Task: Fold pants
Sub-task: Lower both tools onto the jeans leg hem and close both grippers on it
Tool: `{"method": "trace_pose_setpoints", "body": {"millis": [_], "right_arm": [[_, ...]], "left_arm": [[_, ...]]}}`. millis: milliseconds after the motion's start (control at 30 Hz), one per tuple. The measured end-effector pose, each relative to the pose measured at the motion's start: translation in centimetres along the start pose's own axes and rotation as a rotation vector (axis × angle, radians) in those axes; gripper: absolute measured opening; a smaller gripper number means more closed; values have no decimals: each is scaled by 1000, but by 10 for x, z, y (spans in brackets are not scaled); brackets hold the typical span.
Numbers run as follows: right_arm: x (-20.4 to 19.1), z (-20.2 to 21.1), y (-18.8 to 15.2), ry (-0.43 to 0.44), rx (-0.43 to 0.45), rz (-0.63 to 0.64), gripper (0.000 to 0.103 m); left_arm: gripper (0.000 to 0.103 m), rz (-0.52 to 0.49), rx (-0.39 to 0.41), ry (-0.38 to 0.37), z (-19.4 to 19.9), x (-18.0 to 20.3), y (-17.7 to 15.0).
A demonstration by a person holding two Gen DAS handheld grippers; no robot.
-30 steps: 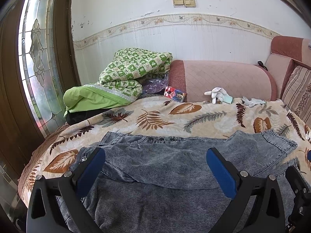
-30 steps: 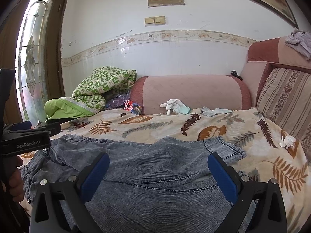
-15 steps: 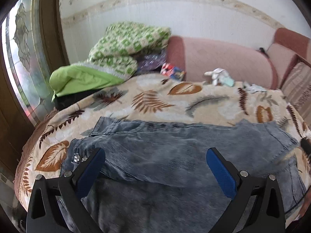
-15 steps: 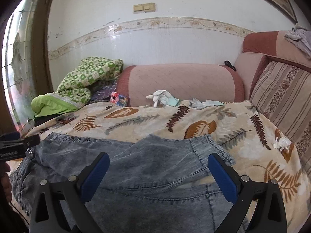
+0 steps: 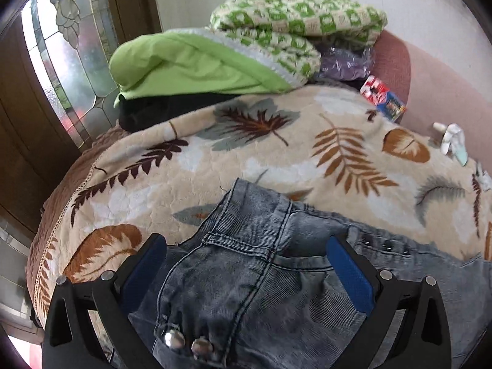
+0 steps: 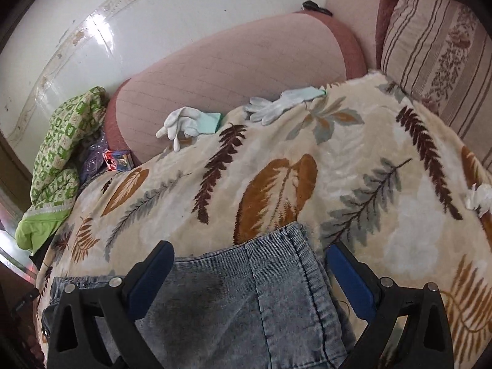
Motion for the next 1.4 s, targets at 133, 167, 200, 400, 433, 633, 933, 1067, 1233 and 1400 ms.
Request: {"method": "trace_pose_setpoints", "body": {"millis": [133, 167, 200, 400, 433, 633, 933, 1067, 1233, 1400], "right_arm": [[10, -33, 3, -75, -22, 22, 92], [14, -39, 3, -76, -37, 10, 89], [18, -45, 4, -74, -50, -6, 88], [21, -74, 0, -103, -125, 17, 76], [20, -78, -2, -111, -145, 24, 74], [16, -83, -11, -141, -152, 57, 68], [12, -83, -13, -185, -124, 94, 67], [7, -82, -13, -217, -103, 135, 66], [2, -81, -14, -246, -80, 172, 62], [-2, -79, -14, -285, -56, 215, 55]], "left_arm": [[103, 2, -16, 12, -21, -7, 17], [103, 6, -27, 21, -26, -12, 21], [103, 10, -35, 30, -30, -16, 26], [103, 60, -80, 57, -49, -44, 43], [103, 68, -86, 57, -51, -48, 44], [103, 95, -106, 28, -62, -55, 43], [86, 20, -159, -70, -81, -16, 40], [78, 16, -220, -105, -104, -8, 32], [59, 25, -190, -135, -106, -6, 33], [16, -8, -155, -165, -96, 12, 34]]}}
Point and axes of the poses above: each gripper's, at about its wrist camera, not at the fingertips, and z roughly against the way its jaws point, x to its right, y to its top, the point moved 7 cm from there along -z, roughly the way its jaws point, and after that the axes turned 1 degree about -x, right-handed, at the moved point
